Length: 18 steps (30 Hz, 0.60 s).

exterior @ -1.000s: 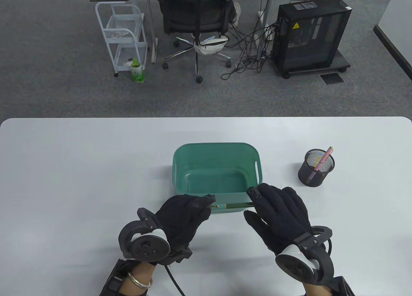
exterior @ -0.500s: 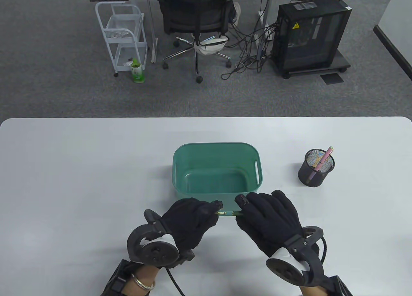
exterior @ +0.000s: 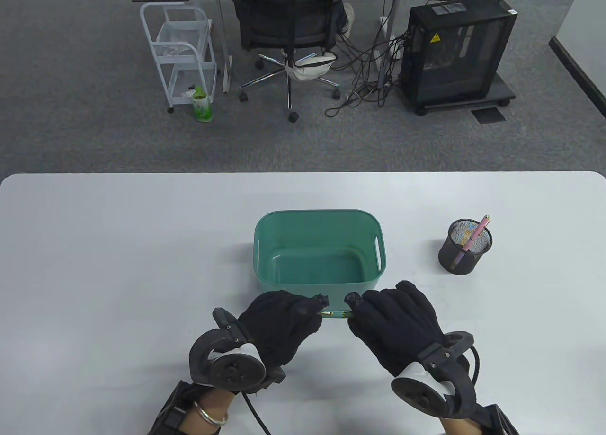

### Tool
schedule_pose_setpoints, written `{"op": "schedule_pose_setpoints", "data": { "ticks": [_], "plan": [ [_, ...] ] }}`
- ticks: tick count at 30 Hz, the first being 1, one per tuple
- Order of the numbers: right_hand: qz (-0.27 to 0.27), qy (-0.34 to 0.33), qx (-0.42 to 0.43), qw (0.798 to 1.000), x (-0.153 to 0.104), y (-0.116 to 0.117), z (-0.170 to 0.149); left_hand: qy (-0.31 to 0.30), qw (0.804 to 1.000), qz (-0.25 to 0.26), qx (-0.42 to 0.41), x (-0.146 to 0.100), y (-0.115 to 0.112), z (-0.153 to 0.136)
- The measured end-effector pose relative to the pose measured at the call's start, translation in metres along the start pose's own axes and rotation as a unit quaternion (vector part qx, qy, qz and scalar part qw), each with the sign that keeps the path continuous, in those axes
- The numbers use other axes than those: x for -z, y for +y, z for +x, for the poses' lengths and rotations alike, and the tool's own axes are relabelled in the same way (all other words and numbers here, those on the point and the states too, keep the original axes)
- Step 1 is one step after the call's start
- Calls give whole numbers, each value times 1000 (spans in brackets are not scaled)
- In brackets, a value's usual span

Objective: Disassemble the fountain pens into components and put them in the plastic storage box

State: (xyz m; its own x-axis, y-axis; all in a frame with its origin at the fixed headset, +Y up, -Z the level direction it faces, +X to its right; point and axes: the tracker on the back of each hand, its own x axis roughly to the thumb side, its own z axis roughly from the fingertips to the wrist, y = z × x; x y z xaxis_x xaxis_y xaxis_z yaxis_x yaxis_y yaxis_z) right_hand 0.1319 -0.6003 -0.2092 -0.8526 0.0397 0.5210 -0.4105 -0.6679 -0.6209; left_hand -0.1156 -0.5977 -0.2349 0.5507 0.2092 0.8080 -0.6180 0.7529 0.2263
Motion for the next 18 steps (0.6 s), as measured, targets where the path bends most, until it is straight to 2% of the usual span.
{"op": "schedule_pose_setpoints", "data": {
  "ticks": [7,18],
  "plan": [
    [1,-3,-8,1000,0,1,0,12,999,6,30,-1,-3,2],
    [6,-19,-9,1000,0,3,5,13,998,-26,46,1,-9,2]
  ]
}}
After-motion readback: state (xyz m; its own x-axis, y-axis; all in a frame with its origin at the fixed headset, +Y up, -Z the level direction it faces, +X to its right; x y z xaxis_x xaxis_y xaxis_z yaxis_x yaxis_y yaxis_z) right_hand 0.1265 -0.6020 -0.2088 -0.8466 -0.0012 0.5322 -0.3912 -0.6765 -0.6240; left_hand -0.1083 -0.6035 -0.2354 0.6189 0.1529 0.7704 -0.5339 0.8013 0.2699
